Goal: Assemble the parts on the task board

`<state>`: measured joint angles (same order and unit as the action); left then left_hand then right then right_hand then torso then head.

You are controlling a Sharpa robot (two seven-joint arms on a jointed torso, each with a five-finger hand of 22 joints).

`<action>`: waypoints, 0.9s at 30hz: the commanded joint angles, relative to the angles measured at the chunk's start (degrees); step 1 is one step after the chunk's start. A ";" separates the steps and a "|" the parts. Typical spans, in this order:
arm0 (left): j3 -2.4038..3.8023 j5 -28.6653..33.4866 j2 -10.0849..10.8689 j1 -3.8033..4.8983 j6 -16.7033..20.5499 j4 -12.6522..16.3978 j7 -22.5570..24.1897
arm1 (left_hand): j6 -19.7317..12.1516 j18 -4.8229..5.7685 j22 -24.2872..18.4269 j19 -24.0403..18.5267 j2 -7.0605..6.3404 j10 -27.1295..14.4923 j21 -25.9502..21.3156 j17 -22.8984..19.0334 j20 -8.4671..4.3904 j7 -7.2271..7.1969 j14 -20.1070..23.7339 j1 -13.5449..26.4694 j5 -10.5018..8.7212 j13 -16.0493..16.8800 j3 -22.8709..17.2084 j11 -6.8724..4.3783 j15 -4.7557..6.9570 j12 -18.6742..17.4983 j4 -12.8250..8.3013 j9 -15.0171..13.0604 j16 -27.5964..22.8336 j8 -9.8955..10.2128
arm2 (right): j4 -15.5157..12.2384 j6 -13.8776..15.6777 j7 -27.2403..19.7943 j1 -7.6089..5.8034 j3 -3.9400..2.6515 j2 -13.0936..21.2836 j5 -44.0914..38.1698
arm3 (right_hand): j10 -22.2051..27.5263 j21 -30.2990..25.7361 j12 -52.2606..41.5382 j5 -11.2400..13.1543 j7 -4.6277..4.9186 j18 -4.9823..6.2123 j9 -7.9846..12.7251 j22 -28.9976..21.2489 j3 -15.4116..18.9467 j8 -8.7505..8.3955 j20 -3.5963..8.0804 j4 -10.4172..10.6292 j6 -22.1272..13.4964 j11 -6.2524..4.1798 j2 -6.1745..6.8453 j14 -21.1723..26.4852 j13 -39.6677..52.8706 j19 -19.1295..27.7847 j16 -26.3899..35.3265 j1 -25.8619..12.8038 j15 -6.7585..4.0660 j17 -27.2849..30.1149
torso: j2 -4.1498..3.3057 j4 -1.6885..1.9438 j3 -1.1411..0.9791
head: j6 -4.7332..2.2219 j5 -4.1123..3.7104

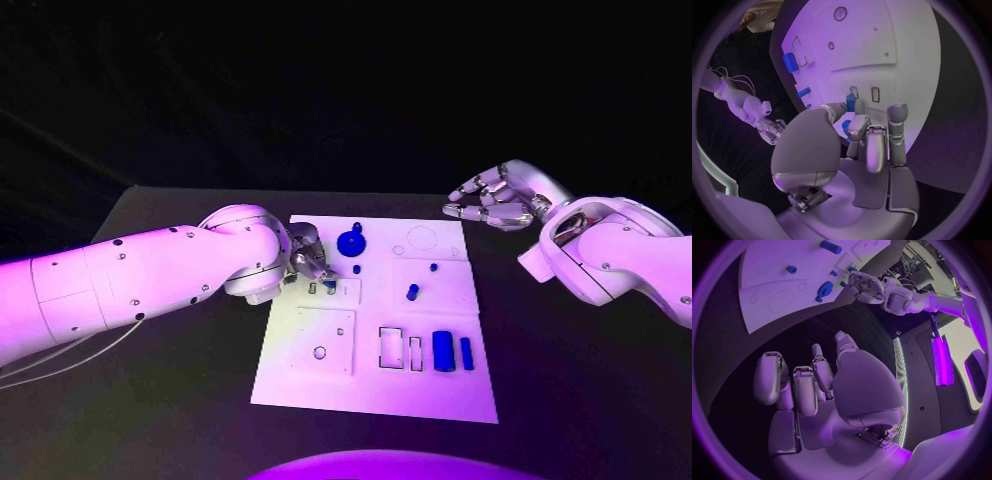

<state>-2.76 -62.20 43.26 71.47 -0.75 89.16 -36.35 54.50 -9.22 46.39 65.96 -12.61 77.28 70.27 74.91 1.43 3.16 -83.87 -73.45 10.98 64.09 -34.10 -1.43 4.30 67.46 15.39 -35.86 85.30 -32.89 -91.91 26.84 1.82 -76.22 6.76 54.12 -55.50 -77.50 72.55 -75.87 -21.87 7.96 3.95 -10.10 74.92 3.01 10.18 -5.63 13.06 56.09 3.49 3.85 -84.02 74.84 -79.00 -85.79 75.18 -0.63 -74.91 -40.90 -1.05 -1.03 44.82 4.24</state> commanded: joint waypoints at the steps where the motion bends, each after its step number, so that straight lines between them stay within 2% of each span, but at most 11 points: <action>1: 0.00 -2.17 -0.19 -0.06 -0.08 0.07 -0.15 | 0.45 0.95 0.24 0.47 -0.15 0.54 0.29 7.32 0.02 -0.13 -4.06 0.53 0.43 0.15 -12.07 0.05 0.37 0.40 -11.64 -0.10 0.21 -0.36 | -0.01 0.00 -0.08 0.04 -0.01 -0.04 -0.90 | -0.01 -0.27 -0.04 -0.20 -0.12 0.57 -0.02 1.03 0.19 0.27 0.32 0.05 -0.31 -0.30 -0.41 -3.90 0.09 0.16 0.37 -0.24 -0.28 -6.52 | -0.01 0.06 -0.03 | 0.11 0.05; 9: -0.04 -2.44 -0.63 -0.17 -2.55 -0.56 -0.42 | 0.54 0.98 0.37 0.55 -0.30 0.63 0.38 7.32 0.00 -0.17 -4.07 0.73 0.66 0.19 -12.15 0.01 0.40 0.44 -11.72 -0.15 0.21 -0.40 | -0.04 -0.02 0.01 0.05 -0.01 -0.10 -0.91 | -0.01 -0.27 -0.04 -0.20 -0.12 0.57 -0.02 1.03 0.19 0.27 0.32 0.05 -0.31 -0.30 -0.41 -3.90 0.09 0.16 0.37 -0.24 -0.28 -6.52 | -0.02 -0.08 -0.03 | 0.31 0.07; 18: -0.05 -2.59 -0.76 -0.18 -5.00 -0.63 -0.60 | 0.66 1.00 0.51 0.62 -0.69 0.74 0.48 7.33 -0.04 -0.24 -4.08 1.00 0.94 0.26 -12.18 -0.05 0.44 0.49 -11.94 -0.25 0.22 -0.49 | 0.00 -0.12 0.19 0.05 -0.01 -0.14 -0.98 | -0.01 -0.27 -0.04 -0.20 -0.12 0.57 -0.02 1.03 0.19 0.27 0.32 0.05 -0.31 -0.30 -0.41 -3.90 0.09 0.16 0.37 -0.24 -0.28 -6.52 | -0.01 0.02 -0.01 | 0.61 -0.03; 27: -0.07 -2.63 -0.94 -0.18 -6.95 -0.75 -0.73 | 0.72 1.05 0.73 0.73 -0.86 0.75 0.60 7.29 -0.05 -0.26 -4.08 1.10 1.01 0.21 -12.17 -0.07 0.45 0.44 -12.06 -0.29 0.19 -0.52 | 0.04 -0.21 0.19 0.07 0.00 -0.24 -1.01 | -0.06 -0.22 -0.09 -0.31 -0.14 0.55 -0.03 1.10 0.29 0.38 0.33 0.20 -0.29 -0.32 -0.53 -3.90 0.12 0.09 0.39 -0.35 -0.29 -6.50 | 0.03 -0.01 -0.02 | 0.61 0.08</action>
<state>-2.74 -64.37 42.44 71.39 -5.00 88.49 -36.59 54.97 -9.31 47.07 66.36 -13.27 77.78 70.50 74.93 1.43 3.05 -83.87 -72.46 11.82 64.37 -34.43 -1.51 4.30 67.69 15.07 -36.09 85.30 -33.16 -91.90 26.85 1.93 -76.19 6.76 53.93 -55.86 -77.50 72.56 -75.87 -21.87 7.97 3.95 -10.10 74.93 3.03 10.25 -5.63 13.07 56.09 3.49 3.62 -84.02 74.89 -79.00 -85.79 74.95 -0.63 -74.90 -40.88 -1.04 -1.07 45.49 4.31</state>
